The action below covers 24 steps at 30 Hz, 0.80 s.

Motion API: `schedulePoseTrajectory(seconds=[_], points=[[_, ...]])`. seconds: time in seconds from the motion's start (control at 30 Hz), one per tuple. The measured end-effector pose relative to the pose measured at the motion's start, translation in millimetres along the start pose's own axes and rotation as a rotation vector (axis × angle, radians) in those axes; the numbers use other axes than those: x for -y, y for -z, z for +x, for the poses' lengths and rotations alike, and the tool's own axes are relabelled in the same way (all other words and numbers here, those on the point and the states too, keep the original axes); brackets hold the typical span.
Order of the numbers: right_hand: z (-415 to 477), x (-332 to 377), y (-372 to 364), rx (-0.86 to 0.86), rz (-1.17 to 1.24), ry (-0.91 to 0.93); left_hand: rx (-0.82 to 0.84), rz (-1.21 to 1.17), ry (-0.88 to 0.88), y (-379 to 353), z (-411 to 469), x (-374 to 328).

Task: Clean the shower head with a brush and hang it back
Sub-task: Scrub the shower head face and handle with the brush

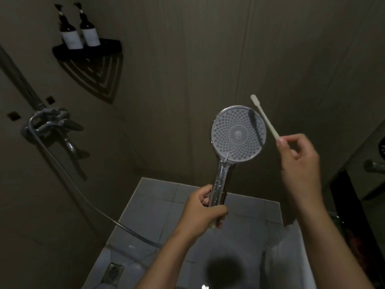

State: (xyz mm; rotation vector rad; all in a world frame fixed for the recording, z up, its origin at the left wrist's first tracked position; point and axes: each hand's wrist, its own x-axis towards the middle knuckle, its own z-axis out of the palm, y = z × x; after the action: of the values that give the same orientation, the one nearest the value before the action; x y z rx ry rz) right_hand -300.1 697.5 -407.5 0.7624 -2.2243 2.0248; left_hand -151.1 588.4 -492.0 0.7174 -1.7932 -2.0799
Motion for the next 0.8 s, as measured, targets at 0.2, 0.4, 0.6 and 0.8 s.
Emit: schedulePoseTrajectory(seconds=[0.2,0.4,0.6,0.8], points=[[-13,-8,-12,0.232,-0.039,-0.014,0.029,0.065,-0.019,-4,0,-1],[-13,-6,-8,0.181,0.022,0.003,0.006,0.024,-0.035,-4,1,-4],[-5,-11,18,0.006,0.065,0.001,0.01,-0.004,-0.039,-3,-2,-6],[-20,-22,13,0.046,0.031,0.023,0.01,-0.013,-0.055,-1,-5,-9]])
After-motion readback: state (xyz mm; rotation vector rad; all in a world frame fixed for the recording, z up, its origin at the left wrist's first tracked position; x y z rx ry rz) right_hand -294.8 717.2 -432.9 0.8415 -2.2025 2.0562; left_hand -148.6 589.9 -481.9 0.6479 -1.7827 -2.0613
